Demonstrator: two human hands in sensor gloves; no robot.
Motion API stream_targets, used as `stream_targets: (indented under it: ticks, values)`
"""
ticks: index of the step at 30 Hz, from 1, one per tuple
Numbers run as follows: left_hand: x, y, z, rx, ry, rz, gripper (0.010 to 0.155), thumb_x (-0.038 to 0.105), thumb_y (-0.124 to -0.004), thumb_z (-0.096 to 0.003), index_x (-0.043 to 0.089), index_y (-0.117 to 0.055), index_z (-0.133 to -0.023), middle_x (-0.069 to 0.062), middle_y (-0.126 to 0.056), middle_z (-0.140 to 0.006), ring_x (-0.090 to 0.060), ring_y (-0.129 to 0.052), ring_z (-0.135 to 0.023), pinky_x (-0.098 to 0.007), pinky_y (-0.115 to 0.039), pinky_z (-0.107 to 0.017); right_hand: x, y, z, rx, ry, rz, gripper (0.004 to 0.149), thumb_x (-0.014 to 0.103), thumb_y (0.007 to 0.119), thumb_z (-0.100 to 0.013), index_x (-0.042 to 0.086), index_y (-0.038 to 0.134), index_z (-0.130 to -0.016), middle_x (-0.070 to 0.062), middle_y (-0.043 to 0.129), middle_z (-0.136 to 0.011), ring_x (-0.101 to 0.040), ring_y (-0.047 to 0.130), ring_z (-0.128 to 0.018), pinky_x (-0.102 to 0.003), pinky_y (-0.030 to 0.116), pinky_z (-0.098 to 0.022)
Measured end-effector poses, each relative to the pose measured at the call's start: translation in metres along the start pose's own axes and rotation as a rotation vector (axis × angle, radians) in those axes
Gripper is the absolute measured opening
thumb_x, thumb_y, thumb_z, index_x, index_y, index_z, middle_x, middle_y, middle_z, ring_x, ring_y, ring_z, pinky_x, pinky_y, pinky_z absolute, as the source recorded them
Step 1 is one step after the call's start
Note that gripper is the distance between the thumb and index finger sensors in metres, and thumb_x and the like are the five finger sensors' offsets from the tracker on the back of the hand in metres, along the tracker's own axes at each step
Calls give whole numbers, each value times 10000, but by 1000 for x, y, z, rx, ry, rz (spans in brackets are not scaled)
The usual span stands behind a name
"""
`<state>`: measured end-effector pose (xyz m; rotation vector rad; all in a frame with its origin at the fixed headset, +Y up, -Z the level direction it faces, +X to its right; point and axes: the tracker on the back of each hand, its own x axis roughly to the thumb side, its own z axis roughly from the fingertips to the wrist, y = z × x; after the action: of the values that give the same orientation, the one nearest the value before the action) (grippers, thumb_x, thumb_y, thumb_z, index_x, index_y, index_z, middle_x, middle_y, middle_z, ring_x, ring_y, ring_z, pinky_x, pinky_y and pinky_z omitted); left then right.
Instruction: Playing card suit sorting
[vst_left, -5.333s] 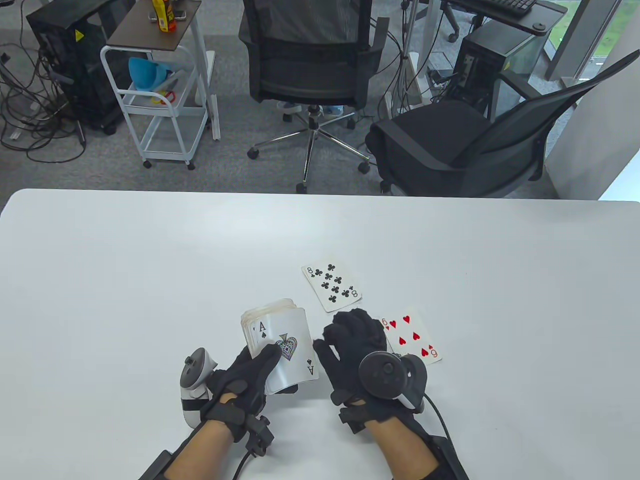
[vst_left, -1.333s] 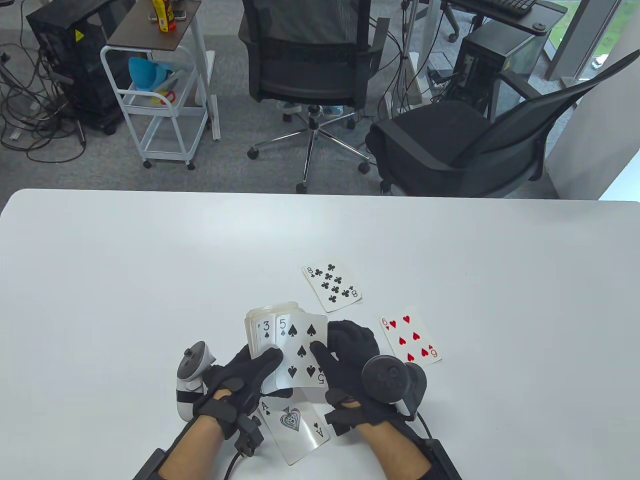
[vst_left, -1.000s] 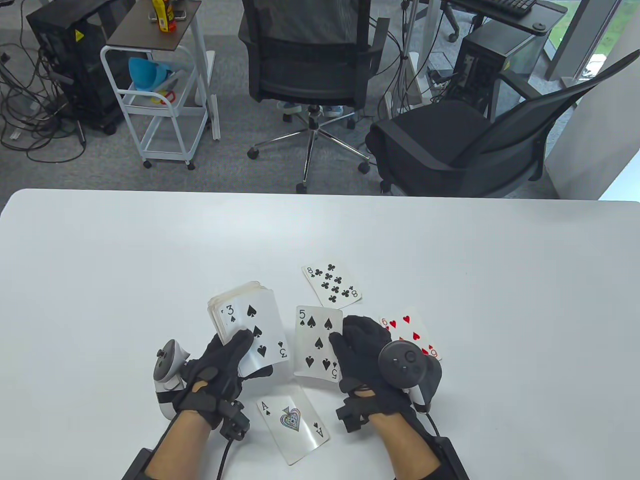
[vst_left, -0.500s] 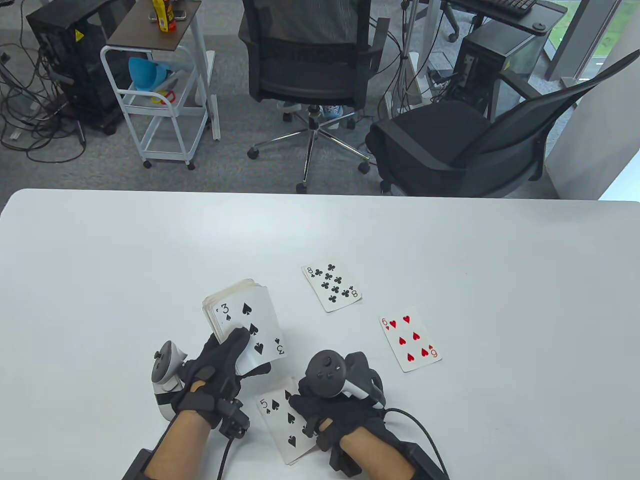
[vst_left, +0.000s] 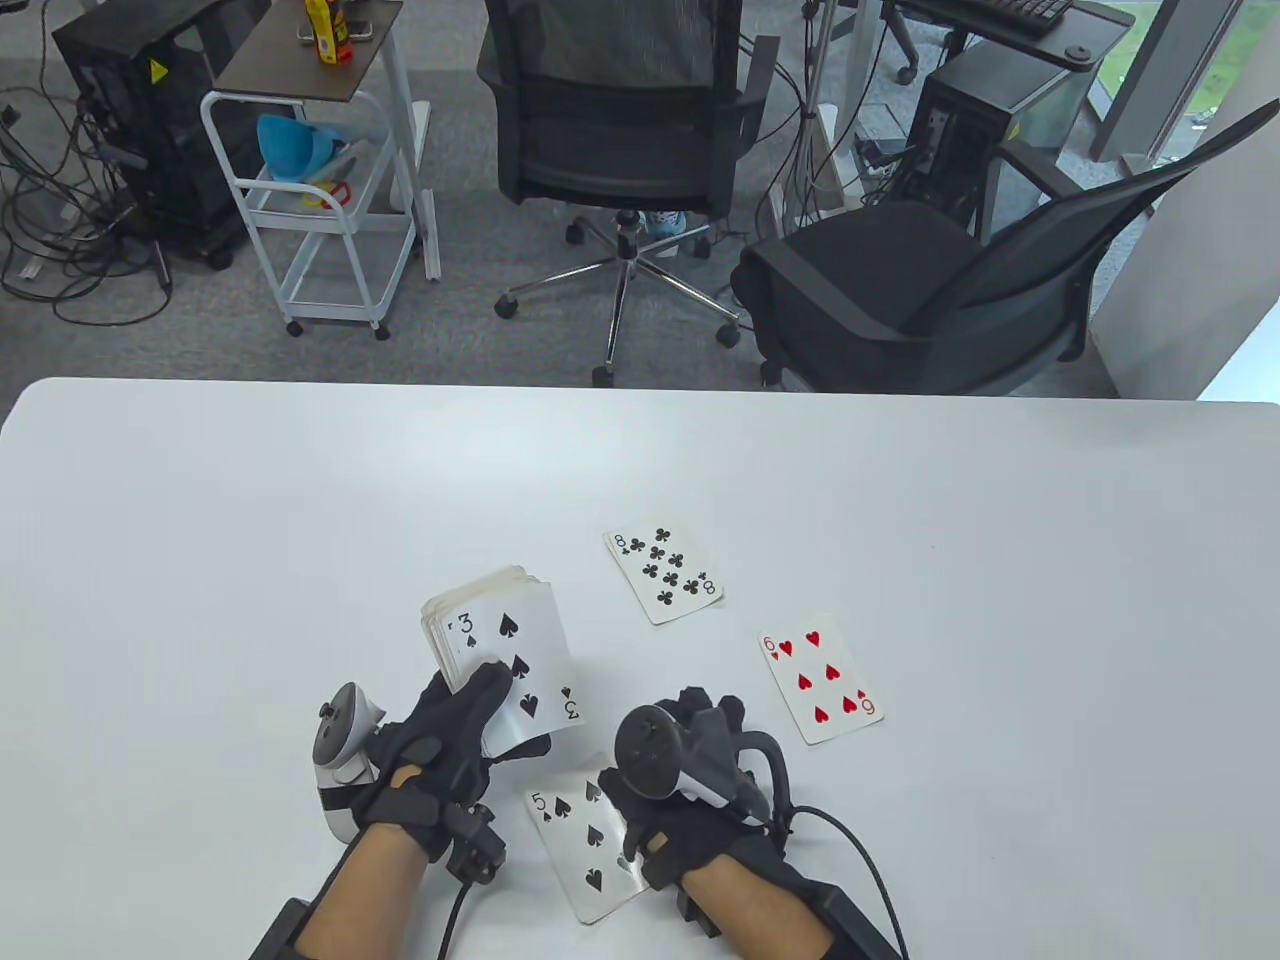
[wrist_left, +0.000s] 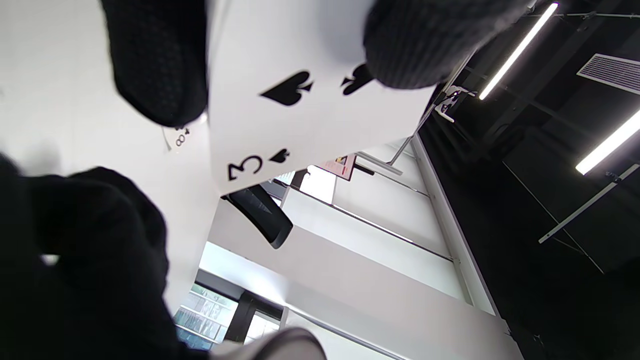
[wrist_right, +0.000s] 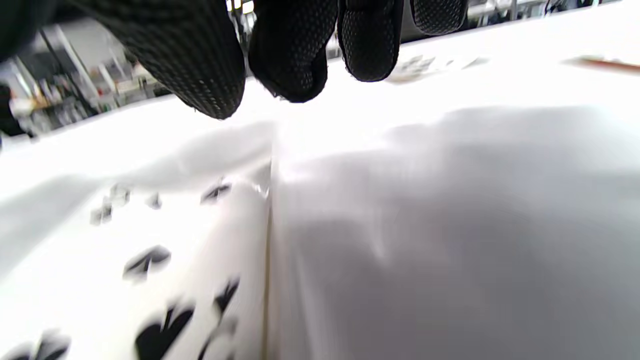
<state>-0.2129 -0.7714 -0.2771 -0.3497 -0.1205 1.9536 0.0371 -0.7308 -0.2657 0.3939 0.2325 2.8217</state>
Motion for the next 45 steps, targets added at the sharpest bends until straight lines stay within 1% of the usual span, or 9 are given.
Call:
stream_targets:
  ticks: [7, 10, 13, 17, 21, 29, 33, 38, 45]
  values:
    - [-6, -9, -2, -17, 24, -68, 626, 510, -808, -581, 289, -525, -1094, -21, -727, -1066, -340, -860, -913, -433, -916, -528, -28, -22, 5, -255, -10, -183, 480, 476, 781, -573, 60, 835, -804, -270, 578, -1057, -569, 363, -1005, -770, 251, -640]
    - [-8, -13, -1, -22, 37, -92, 625, 506, -810, -582, 288, -524, -1094, -22, -729, -1065, -341, -857, -913, -433, -915, -530, -32, -28, 9, -368, -39, -262, 495, 482, 771, -570, 66, 823, -832, -257, 586, -1056, -562, 373, -1007, -769, 263, -644]
    - [-12, -15, -2, -33, 51, -107, 626, 502, -813, -581, 289, -524, -1093, -23, -729, -1064, -341, -858, -914, -435, -915, -530, -32, -29, 12, -438, -91, -343, 507, 485, 766, -566, 68, 809, -853, -250, 592, -1055, -555, 386, -1009, -767, 271, -646]
    - [-15, -20, -2, -51, 68, -121, 626, 492, -820, -579, 286, -527, -1092, -24, -729, -1063, -340, -860, -912, -438, -916, -529, -27, -28, 14, -479, -146, -397, 527, 489, 764, -562, 75, 775, -888, -240, 593, -1056, -547, 403, -1011, -765, 286, -649]
    - [-16, -24, -3, -81, 72, -135, 625, 473, -835, -576, 290, -530, -1089, -20, -735, -1061, -338, -864, -913, -438, -920, -529, -25, -24, 13, -444, -143, -401, 566, 500, 770, -560, 70, 722, -925, -245, 571, -1063, -550, 397, -1010, -766, 285, -648]
    - [-21, -31, -5, -129, 102, -176, 632, 432, -875, -564, 291, -544, -1084, -17, -735, -1063, -330, -882, -903, -433, -932, -520, -25, -21, 13, -454, -144, -453, 613, 527, 798, -542, 72, 674, -933, -238, 567, -1059, -545, 438, -1000, -764, 303, -649]
    - [-24, -35, -5, -149, 116, -199, 627, 443, -880, -561, 293, -559, -1078, -12, -755, -1051, -323, -901, -887, -421, -941, -500, -23, -19, 15, -511, -143, -493, 527, 494, 860, -513, 77, 730, -807, -219, 649, -1006, -532, 540, -972, -757, 353, -655]
    - [-26, -36, -5, -159, 123, -196, 629, 476, -882, -555, 294, -576, -1074, -6, -770, -1042, -319, -910, -877, -415, -945, -488, -22, -22, 18, -549, -143, -503, 448, 427, 888, -506, 64, 769, -741, -197, 723, -961, -506, 639, -941, -748, 400, -658]
    - [-30, -35, -5, -182, 145, -163, 641, 520, -858, -561, 297, -561, -1083, -11, -767, -1046, -324, -896, -888, -415, -947, -481, -26, -23, 19, -583, -144, -548, 378, 354, 783, -549, 38, 837, -748, -180, 787, -936, -480, 698, -919, -743, 413, -658]
